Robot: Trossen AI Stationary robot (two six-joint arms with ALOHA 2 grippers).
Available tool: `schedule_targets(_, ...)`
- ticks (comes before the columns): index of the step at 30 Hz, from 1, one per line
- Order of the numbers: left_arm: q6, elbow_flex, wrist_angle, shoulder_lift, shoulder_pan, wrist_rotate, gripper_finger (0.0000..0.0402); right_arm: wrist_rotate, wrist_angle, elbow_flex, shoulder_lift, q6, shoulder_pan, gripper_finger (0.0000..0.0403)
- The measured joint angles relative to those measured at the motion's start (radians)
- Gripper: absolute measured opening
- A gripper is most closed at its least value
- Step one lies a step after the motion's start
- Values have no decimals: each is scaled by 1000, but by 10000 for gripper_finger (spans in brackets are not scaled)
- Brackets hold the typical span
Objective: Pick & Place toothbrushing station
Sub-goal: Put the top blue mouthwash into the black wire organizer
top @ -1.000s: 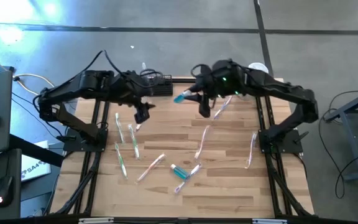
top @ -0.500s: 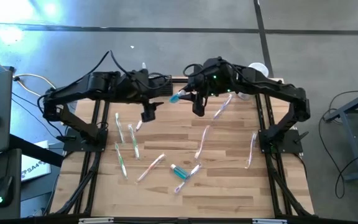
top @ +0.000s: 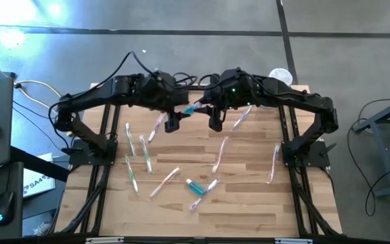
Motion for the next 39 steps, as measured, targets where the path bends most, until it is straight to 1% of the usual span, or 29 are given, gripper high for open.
schedule_targets(4, -6, 1, -6, 20, 9, 82, 229, 0, 0, 0, 0, 0, 3, 87)
schedule_targets(5, -7, 0, -12, 23, 13, 89, 229, 0, 1, 0, 0, 0, 3, 87)
schedule_targets(13, 23, 1, 2, 33, 6, 93, 229, 1, 0, 0, 0, 4, 3, 87)
schedule_targets(15, 29, 1, -1, 33, 6, 93, 224, 1, 0, 0, 0, 4, 3, 87)
schedule_targets(17, 34, 1, -1, 33, 6, 92, 208, 1, 0, 0, 0, 4, 3, 87)
schedule_targets(19, 40, 1, -1, 33, 6, 91, 182, 0, 0, 0, 0, 4, 2, 87)
schedule_targets(23, 59, 1, 7, 36, 6, 88, 112, -3, -2, 0, 0, 1, 3, 87)
schedule_targets(26, 59, 1, 9, 38, 7, 86, 68, -3, -6, 0, 0, -2, 1, 87)
schedule_targets(27, 60, 1, 10, 38, 7, 86, 62, -2, -6, 0, 0, -3, 0, 87)
schedule_targets(30, 74, 1, 13, 38, 8, 86, 61, 3, -6, 0, -1, -4, 0, 88)
schedule_targets(33, 74, 1, 14, 38, 8, 84, 61, 41, -4, 0, -1, 0, 1, 110)
schedule_targets(37, 75, 1, 24, 38, 8, 52, 70, 120, -3, -1, -14, 1, 9, 167)
schedule_targets(39, 71, 1, 26, 29, 8, 45, 71, 155, -4, -1, -35, 9, 15, 189)
